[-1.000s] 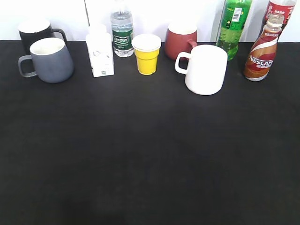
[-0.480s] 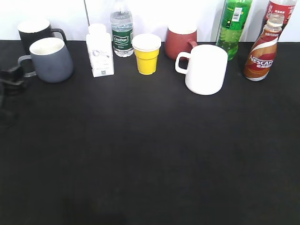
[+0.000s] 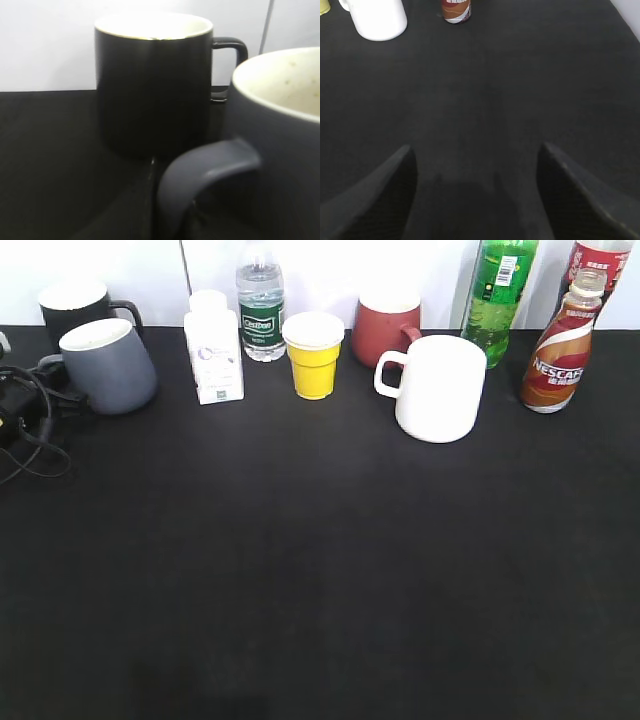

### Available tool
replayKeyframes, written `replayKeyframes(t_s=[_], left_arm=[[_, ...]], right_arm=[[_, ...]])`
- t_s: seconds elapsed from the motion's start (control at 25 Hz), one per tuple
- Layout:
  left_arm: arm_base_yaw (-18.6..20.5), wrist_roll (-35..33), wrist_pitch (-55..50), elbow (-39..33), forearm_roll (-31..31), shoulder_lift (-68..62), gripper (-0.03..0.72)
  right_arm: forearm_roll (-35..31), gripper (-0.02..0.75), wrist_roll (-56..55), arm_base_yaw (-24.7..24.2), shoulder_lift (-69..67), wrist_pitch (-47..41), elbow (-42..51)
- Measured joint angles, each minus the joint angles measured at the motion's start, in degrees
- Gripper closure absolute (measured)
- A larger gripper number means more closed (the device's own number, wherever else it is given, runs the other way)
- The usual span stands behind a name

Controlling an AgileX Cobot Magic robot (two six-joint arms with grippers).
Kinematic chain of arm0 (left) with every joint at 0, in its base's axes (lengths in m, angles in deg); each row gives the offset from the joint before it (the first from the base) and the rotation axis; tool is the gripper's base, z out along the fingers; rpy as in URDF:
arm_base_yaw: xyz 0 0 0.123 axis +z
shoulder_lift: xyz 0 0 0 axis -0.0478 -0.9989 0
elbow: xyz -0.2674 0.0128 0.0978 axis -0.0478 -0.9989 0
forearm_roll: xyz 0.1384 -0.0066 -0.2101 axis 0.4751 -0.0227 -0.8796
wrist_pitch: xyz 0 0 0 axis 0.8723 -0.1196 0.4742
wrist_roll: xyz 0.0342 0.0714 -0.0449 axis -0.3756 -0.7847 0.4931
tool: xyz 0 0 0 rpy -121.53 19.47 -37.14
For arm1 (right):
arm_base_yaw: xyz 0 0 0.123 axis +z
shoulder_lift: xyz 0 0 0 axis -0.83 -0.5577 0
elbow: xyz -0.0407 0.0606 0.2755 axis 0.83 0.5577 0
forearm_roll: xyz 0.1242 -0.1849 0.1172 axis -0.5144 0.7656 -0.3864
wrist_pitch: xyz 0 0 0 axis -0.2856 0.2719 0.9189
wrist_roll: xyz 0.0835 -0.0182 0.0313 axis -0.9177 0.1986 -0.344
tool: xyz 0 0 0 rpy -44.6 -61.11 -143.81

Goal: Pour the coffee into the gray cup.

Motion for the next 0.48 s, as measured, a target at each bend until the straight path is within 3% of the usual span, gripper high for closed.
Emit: replayKeyframes(t_s=[0.16,0.32,0.48], left_arm=[[0.0,-0.2,0.1,-4.1,1.4,4.7,0.633],[0.0,-0.2,1.0,-14.9,2.2,14.7,0.635],[0.0,1.0,2.5,-23.2,12.6,27.8,0.636]], right_arm=[[0.0,0.158,0.0,0.0,0.0,0.0,0.0],[-0.2,0.158,0.0,0.0,0.0,0.0,0.0],[-0.7,0.158,0.0,0.1,0.0,0.2,-0.3]])
